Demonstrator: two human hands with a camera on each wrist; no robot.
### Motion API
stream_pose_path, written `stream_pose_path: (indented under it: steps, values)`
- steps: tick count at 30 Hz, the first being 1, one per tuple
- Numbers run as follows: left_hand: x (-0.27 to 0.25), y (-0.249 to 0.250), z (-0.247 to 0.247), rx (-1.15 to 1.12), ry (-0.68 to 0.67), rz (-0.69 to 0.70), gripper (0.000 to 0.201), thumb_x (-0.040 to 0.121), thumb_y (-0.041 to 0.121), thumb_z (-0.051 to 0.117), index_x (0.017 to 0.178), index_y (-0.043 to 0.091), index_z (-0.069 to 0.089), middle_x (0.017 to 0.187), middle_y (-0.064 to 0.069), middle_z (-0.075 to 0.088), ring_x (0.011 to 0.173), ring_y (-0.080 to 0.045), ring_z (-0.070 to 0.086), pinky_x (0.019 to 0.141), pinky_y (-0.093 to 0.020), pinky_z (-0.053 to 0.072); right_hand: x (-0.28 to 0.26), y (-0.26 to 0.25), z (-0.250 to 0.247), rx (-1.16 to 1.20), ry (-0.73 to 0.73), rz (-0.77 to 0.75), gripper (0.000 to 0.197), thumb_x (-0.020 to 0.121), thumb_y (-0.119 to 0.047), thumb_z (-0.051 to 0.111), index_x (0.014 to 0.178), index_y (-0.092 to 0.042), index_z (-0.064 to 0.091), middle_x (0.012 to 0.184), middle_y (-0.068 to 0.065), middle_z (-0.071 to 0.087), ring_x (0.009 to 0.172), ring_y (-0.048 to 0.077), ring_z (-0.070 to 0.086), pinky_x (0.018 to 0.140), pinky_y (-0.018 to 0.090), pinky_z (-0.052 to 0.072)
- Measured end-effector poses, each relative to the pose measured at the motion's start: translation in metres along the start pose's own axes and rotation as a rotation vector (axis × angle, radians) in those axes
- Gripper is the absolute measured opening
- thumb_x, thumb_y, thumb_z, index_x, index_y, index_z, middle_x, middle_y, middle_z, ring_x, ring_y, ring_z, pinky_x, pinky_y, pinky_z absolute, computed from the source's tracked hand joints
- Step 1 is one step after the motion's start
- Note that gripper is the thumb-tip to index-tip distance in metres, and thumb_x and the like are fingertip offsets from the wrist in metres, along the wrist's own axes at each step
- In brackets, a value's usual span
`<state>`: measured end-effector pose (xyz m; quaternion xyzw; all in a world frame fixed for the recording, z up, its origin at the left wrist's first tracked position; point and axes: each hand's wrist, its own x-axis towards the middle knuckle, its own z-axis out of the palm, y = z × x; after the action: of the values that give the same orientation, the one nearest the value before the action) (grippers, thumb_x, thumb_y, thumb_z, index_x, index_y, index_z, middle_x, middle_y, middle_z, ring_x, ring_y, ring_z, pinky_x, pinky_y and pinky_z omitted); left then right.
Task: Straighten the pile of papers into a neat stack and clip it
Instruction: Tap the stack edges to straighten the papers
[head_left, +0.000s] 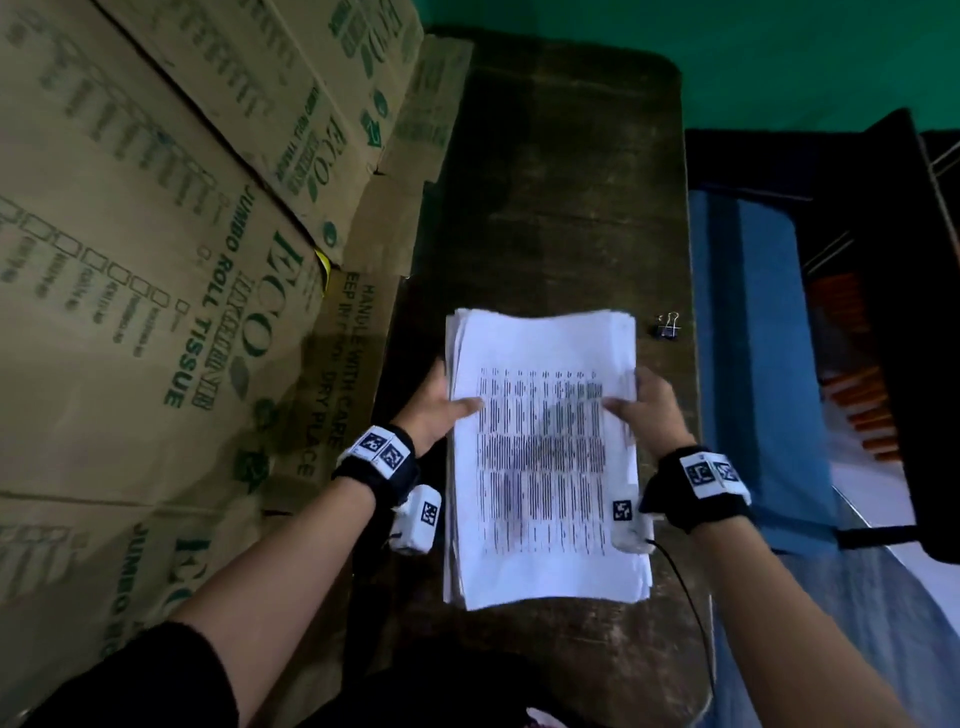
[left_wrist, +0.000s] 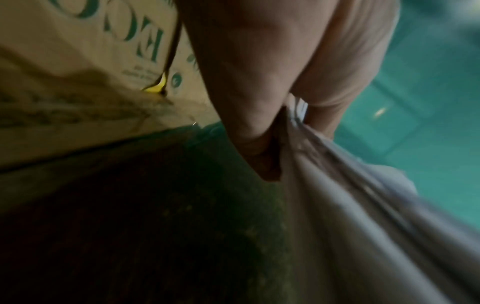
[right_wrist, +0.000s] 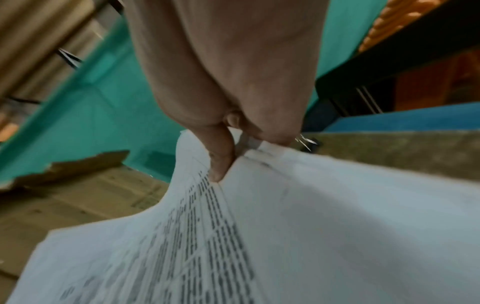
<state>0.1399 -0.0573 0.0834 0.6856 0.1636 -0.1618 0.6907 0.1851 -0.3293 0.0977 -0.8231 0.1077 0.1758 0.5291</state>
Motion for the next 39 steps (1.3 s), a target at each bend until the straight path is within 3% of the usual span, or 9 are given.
stream_pose_path:
  steps: [7, 10, 15, 20, 27, 30, 32, 34, 39]
  values:
    - [0.033, -0.065, 0.011, 0.037, 0.168, -0.267, 0.05, 0.086, -0.002, 0.063, 0.131, 0.007, 0.045, 0.128, -0.015, 0.058, 0.113, -0.026, 0.057, 0.097, -0.039, 0.046, 0.034, 0.056, 0.032, -0.122, -0.044, 0.241, 0.038, 0.087, 0.005, 0.063, 0.123, 0.006, 0.051, 0.103, 0.013, 0.061, 0.081, 0.022, 0.059, 0.047, 0.016, 0.049]
    - [0.047, -0.072, 0.011, 0.157, 0.143, -0.329, 0.038, 0.094, 0.015, 0.053, 0.131, 0.008, 0.044, 0.132, -0.015, 0.055, 0.116, -0.028, 0.055, 0.103, -0.042, 0.043, 0.052, 0.073, 0.037, -0.142, -0.092, 0.317, 0.037, 0.087, -0.008, 0.066, 0.12, 0.003, 0.053, 0.109, 0.02, 0.066, 0.085, 0.024, 0.063, 0.074, 0.039, 0.058]
    - [0.064, -0.05, 0.011, 0.401, 0.242, -0.288, 0.038, 0.1, 0.023, 0.04, 0.13, 0.001, 0.038, 0.121, -0.021, 0.054, 0.105, -0.034, 0.055, 0.082, -0.031, 0.038, 0.064, 0.06, 0.046, -0.254, -0.04, 0.319, 0.064, 0.094, -0.044, 0.051, 0.138, -0.001, 0.035, 0.144, 0.021, 0.035, 0.137, 0.038, 0.03, 0.112, 0.048, 0.028]
    - [0.068, -0.047, 0.032, 0.468, 0.301, -0.313, 0.05, 0.102, 0.02, 0.034, 0.145, 0.0, 0.019, 0.152, -0.018, 0.026, 0.137, -0.032, 0.032, 0.111, -0.036, 0.027, 0.065, 0.052, 0.069, -0.392, -0.008, 0.299, 0.042, 0.103, -0.024, 0.035, 0.135, 0.004, 0.03, 0.146, 0.022, 0.023, 0.137, 0.042, 0.018, 0.11, 0.051, 0.022]
    - [0.063, -0.045, 0.029, 0.757, 0.439, -0.226, 0.05, 0.092, 0.021, 0.052, 0.137, 0.006, 0.034, 0.141, -0.021, 0.028, 0.13, -0.038, 0.029, 0.107, -0.045, 0.027, 0.067, 0.046, 0.057, -0.386, 0.124, 0.13, 0.061, 0.093, -0.018, 0.063, 0.14, 0.004, 0.03, 0.15, 0.026, 0.025, 0.141, 0.042, 0.021, 0.114, 0.049, 0.023]
    - [0.063, -0.044, 0.033, 0.646, 0.488, -0.133, 0.047, 0.087, 0.022, 0.063, 0.125, 0.003, 0.045, 0.128, -0.02, 0.046, 0.119, -0.036, 0.045, 0.099, -0.043, 0.04, 0.07, 0.046, 0.051, -0.348, 0.223, 0.097, 0.043, 0.083, -0.015, 0.074, 0.119, 0.001, 0.056, 0.119, 0.02, 0.062, 0.113, 0.034, 0.057, 0.091, 0.041, 0.05]
    - [0.063, -0.039, 0.032, 0.59, 0.498, -0.102, 0.039, 0.087, 0.018, 0.066, 0.12, 0.003, 0.052, 0.119, -0.017, 0.058, 0.112, -0.032, 0.055, 0.091, -0.037, 0.044, 0.071, 0.043, 0.048, -0.384, 0.26, 0.058, 0.021, 0.079, -0.014, 0.078, 0.082, -0.001, 0.062, 0.079, 0.013, 0.065, 0.077, 0.028, 0.061, 0.065, 0.031, 0.045]
    - [0.064, -0.033, 0.028, 0.54, 0.51, -0.103, 0.031, 0.085, 0.017, 0.069, 0.112, 0.005, 0.059, 0.106, -0.01, 0.065, 0.099, -0.025, 0.061, 0.082, -0.03, 0.045, 0.073, 0.04, 0.044, -0.394, 0.283, 0.041, 0.032, 0.077, -0.012, 0.078, 0.061, 0.0, 0.053, 0.058, 0.008, 0.05, 0.055, 0.022, 0.044, 0.054, 0.027, 0.031]
    - [0.072, -0.039, 0.021, 0.39, 0.479, -0.165, 0.021, 0.087, 0.017, 0.064, 0.105, 0.006, 0.062, 0.104, -0.014, 0.068, 0.094, -0.027, 0.065, 0.078, -0.029, 0.049, 0.072, 0.035, 0.036, -0.365, 0.273, 0.053, 0.01, 0.082, -0.009, 0.073, 0.08, 0.001, 0.073, 0.068, 0.012, 0.063, 0.066, 0.019, 0.054, 0.063, 0.025, 0.039]
